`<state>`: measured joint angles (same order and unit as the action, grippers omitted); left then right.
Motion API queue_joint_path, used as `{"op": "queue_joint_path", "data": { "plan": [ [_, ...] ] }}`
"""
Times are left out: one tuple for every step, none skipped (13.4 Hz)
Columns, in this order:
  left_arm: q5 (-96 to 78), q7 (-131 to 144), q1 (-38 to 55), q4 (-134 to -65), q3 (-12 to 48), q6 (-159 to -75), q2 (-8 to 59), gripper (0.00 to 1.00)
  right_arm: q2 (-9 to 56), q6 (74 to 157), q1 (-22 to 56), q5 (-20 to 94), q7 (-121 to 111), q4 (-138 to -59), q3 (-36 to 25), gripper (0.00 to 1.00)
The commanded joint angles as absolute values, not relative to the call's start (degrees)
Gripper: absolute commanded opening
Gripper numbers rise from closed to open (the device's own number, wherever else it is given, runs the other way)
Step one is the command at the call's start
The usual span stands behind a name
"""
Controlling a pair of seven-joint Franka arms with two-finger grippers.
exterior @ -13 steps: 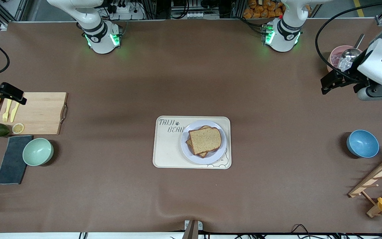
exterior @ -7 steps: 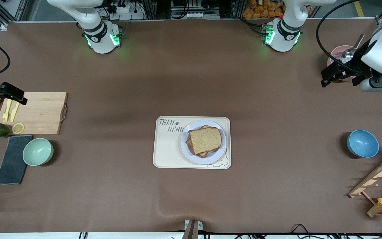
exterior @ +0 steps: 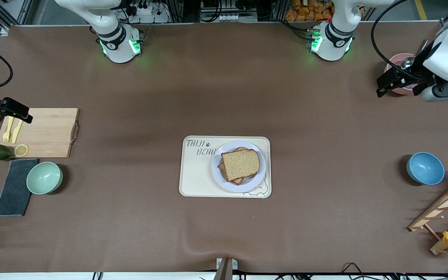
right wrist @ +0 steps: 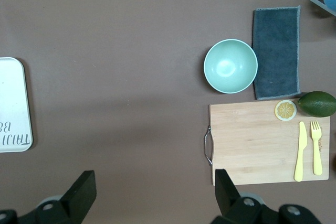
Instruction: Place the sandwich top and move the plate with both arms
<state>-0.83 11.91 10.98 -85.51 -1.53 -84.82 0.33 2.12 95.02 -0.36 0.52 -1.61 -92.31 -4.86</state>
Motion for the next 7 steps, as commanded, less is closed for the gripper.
{"op": "queue_joint_path", "data": {
  "plan": [
    [-1.93, 9.93, 8.36, -86.13, -0.8, -85.78, 0.44, 1.0, 1.93, 95.54, -0.35, 0.26, -1.06, -92.46, -4.48, 1.0],
    [-2.02, 10.02, 7.39, -86.13, -0.18, -85.78, 0.44, 1.0, 1.93, 95.54, -0.53, 0.26, -1.05, -92.63, -4.48, 1.0],
    [-2.02, 10.02, 7.03, -86.05, 0.09, -85.78, 0.53, 1.0, 2.02, 95.45, -0.7, 0.26, -1.23, -92.55, -4.48, 1.0],
    [-1.76, 10.11, 7.03, -86.04, 0.35, -85.78, 0.53, 1.0, 2.02, 95.45, -0.79, 0.26, -1.23, -92.55, -4.48, 1.0],
    [-1.41, 10.19, 6.6, -86.04, 0.87, -85.78, 0.53, 1.0, 2.02, 95.45, -0.88, 0.26, -1.32, -92.64, -4.48, 1.0],
    [-1.23, 10.11, 6.42, -86.13, 1.49, -85.78, 0.44, 1.0, 2.11, 95.54, -0.97, 0.26, -1.41, -92.64, -4.48, 1.0],
    [-1.23, 9.93, 6.07, -86.13, 1.76, -85.78, 0.35, 1.0, 2.11, 95.54, -0.88, 0.26, -1.41, -92.64, -4.48, 1.0]
  ]
}}
